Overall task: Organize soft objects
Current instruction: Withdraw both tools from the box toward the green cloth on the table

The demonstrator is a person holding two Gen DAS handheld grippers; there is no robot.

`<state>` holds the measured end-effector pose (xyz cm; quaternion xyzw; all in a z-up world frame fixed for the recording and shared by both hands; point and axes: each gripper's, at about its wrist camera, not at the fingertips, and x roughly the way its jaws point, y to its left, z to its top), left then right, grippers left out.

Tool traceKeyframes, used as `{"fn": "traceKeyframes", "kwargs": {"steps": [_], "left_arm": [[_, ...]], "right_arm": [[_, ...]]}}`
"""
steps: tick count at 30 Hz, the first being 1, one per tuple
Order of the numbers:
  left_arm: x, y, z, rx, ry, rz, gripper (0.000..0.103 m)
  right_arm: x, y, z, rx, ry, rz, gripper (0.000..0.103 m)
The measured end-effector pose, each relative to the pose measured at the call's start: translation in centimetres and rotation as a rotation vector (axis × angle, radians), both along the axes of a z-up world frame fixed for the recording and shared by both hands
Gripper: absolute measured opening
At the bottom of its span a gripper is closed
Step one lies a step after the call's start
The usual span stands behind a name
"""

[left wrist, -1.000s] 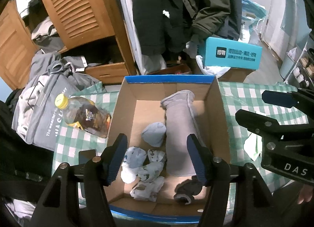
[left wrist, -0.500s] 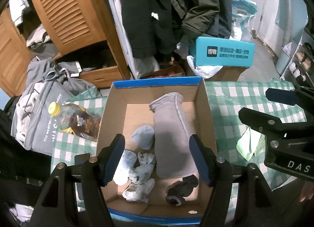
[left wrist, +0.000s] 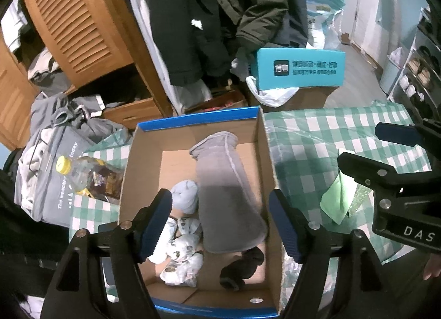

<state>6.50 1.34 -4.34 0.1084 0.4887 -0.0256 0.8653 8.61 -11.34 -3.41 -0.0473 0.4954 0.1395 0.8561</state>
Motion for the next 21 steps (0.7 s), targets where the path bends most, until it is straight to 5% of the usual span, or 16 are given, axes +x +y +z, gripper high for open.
{"fn": "traceKeyframes", "kwargs": {"steps": [21], "left_arm": [[0.0,-6.3,-1.7,-0.006,0.069,-0.106,0.075]], "right_arm": [[-1.0,-6.9,-1.3,-0.01,0.025,-0.087,0.071]]}}
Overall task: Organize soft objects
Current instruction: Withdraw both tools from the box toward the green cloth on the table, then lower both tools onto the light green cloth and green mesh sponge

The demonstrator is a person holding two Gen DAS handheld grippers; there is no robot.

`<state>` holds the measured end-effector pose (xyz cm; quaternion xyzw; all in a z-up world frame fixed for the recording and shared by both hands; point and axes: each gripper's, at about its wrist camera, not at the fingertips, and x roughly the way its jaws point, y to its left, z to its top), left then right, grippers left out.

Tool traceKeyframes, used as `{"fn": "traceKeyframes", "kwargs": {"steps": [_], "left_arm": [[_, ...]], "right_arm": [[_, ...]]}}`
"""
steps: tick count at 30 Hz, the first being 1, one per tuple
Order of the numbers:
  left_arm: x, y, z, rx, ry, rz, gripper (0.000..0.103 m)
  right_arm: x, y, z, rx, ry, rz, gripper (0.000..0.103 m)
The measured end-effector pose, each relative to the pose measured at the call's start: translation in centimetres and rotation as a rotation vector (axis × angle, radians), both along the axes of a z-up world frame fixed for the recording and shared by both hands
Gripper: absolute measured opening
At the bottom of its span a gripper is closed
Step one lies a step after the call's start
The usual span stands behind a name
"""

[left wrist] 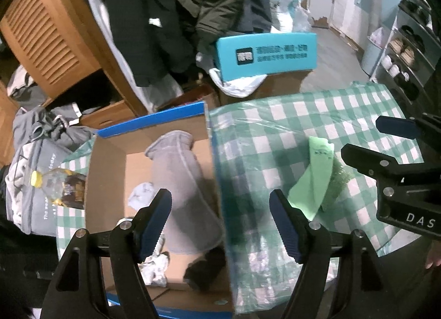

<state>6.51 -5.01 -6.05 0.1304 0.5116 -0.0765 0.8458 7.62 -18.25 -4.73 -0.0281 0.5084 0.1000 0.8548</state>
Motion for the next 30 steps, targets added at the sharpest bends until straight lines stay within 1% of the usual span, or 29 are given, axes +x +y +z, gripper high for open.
{"fn": "traceKeyframes", "kwargs": {"steps": [6,14,19,25,30], "left_arm": [[0.1,-2.4,-1.2,0.003,0.038,-0.036,0.075],[0.3,-5.5,-3.3,0.044,0.065,-0.073,0.075],[0.8,-6.9,-5.2,0.064,0.1,-0.085,0.075],[1.4,-8.2,-7.2,0.059,0.146,-0.1,0.075],[2.1,-9.0,-8.9,0.073,0.177,-0.093,0.075]], "right_arm": [[-0.3,-2.5,-1.2,-0.009,0.023,-0.036,0.071],[-0.6,-5.7,-3.5,-0.02,0.073,-0.095,0.071],[-0.7,-7.2,-5.4,-0.028,0.111,-0.118,0.071],[-0.4,-8.6,-7.6,-0.037,0.159,-0.149,0.071],[-0.1,-9.5,-9.1,-0.019,0.193,-0.164,0.071]]}}
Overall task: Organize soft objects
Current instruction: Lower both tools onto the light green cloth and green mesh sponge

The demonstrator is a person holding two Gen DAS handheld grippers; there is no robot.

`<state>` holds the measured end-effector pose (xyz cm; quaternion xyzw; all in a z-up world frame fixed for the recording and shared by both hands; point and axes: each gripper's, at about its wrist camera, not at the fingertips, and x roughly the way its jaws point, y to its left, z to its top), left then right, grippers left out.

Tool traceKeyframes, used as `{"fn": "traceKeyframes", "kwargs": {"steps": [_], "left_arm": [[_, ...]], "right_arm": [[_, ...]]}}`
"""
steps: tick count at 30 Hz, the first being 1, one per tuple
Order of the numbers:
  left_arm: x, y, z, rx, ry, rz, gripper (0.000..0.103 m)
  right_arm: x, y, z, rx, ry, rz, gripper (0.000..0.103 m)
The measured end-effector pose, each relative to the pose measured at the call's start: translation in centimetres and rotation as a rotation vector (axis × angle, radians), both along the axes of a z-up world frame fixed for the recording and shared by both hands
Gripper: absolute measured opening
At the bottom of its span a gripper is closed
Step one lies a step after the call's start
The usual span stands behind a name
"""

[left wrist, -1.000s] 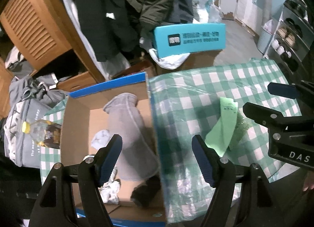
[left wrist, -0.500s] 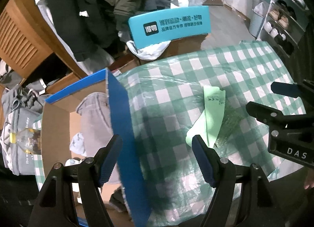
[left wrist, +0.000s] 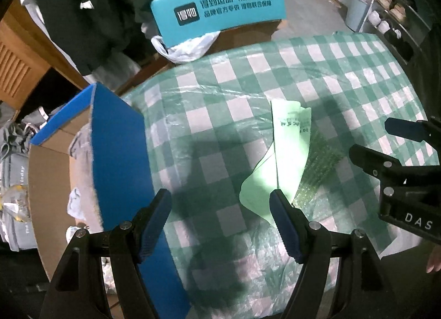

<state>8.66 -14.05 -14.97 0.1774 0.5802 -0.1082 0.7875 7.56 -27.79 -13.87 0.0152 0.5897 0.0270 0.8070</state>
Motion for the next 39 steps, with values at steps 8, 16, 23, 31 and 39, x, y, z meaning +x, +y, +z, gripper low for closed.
{"fn": "traceKeyframes", "kwargs": {"steps": [8,16,23,31,39], "left_arm": [[0.9,-0.7,-2.1,0.004,0.041,0.003,0.075],[1.3,-1.0,-4.5,0.025,0.087,-0.001,0.075],[1.9,-0.6,-5.8,0.031,0.112,0.016,0.075],[2.4,-0.5,-6.6,0.041,0.131,0.008,0.077],[3.2,-0.3,-7.7,0.049,0.135,0.019,0.079]], "right_arm": [[0.7,-0.4,-2.8,0.026,0.046,-0.005,0.071],[1.3,-0.4,-5.5,0.053,0.09,0.001,0.071],[1.8,-0.2,-7.7,0.063,0.123,0.014,0.071],[2.6,0.6,-9.4,0.073,0.141,0.037,0.071],[2.7,1.8,-9.6,0.039,0.113,0.083,0.065]]}}
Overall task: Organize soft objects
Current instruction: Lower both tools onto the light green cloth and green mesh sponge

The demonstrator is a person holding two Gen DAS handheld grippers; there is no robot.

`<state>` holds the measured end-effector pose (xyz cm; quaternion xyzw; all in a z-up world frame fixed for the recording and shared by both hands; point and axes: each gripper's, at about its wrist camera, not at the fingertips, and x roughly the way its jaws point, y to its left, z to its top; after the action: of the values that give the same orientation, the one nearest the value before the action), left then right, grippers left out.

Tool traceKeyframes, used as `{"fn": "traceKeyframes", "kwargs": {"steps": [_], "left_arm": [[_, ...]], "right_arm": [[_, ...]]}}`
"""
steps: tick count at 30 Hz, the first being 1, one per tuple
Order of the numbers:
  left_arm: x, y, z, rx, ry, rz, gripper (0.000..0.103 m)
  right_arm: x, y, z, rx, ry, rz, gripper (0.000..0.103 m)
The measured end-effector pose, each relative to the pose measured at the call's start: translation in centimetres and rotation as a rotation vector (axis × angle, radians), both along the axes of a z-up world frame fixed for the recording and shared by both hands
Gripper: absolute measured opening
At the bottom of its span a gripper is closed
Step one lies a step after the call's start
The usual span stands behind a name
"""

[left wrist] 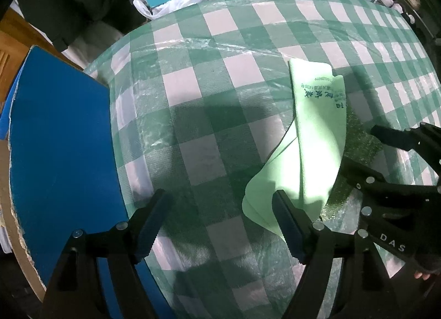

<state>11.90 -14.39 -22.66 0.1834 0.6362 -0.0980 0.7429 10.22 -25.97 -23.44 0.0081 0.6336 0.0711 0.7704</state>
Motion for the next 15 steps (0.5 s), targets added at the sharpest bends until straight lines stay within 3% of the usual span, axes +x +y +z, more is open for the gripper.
{"fn": "traceKeyframes", "kwargs": {"steps": [5,7,15], "left_arm": [[-0.1,-0.1,-0.6,0.031,-0.006,-0.015,0.079],[-0.2,-0.2,-0.8,0.051,-0.019,-0.026,0.079],[0.0,-0.7,-1.1,0.082,-0.039,-0.035,0.079]], "right_arm": [[-0.3,1.2,0.5,0.01,-0.009,0.038,0.027],[-0.3,1.4,0.6,0.018,-0.005,0.041,0.018],[-0.8,1.0,2.4,0.026,0.001,0.015,0.016]]}}
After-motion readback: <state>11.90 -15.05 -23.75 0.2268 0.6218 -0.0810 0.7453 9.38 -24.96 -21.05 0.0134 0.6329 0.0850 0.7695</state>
